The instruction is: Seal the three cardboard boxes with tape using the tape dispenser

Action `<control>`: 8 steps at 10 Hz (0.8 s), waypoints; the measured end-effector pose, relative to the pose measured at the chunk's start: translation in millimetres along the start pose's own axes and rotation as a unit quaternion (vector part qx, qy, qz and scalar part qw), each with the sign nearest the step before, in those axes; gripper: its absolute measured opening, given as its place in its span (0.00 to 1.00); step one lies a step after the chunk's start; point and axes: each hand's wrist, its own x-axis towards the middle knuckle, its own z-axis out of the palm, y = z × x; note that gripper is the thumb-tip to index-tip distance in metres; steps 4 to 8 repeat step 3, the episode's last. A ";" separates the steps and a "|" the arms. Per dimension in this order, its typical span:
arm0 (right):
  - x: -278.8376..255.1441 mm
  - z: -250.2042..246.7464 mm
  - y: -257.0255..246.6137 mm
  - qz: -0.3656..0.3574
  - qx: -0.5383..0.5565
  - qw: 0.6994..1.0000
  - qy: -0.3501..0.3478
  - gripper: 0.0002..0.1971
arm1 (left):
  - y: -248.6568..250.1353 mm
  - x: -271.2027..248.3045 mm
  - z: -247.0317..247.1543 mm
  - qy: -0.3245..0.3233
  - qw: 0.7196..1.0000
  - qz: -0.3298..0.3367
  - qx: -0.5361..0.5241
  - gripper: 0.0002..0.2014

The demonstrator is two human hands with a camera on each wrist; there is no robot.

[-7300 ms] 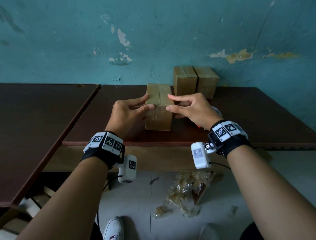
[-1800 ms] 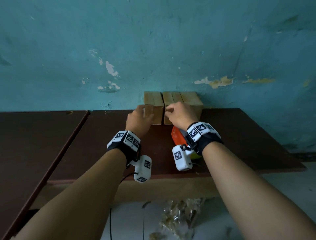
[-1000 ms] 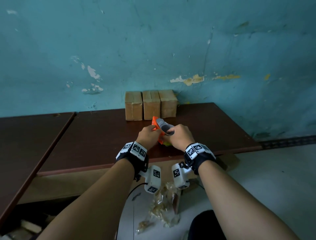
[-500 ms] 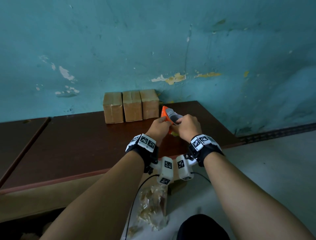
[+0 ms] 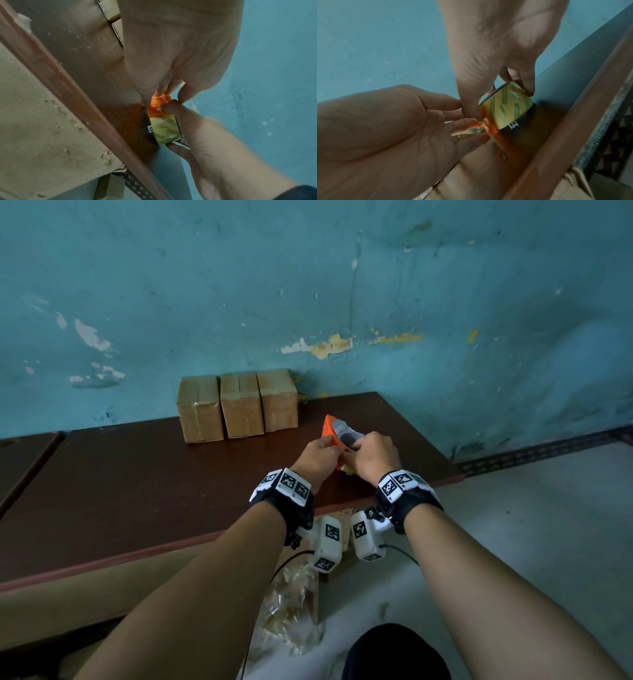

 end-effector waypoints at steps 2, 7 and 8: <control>-4.6 -0.4 -10.1 -0.025 -0.008 1.000 -0.015 0.29 | 22.2 -25.4 -15.3 0.014 1.000 0.019 -0.006 0.22; -7.1 -9.0 -24.7 -0.044 0.003 0.999 0.011 0.28 | 26.3 -21.8 -29.3 0.034 0.999 0.038 -0.016 0.29; -7.1 -9.0 -24.7 -0.044 0.003 0.999 0.011 0.28 | 26.3 -21.8 -29.3 0.034 0.999 0.038 -0.016 0.29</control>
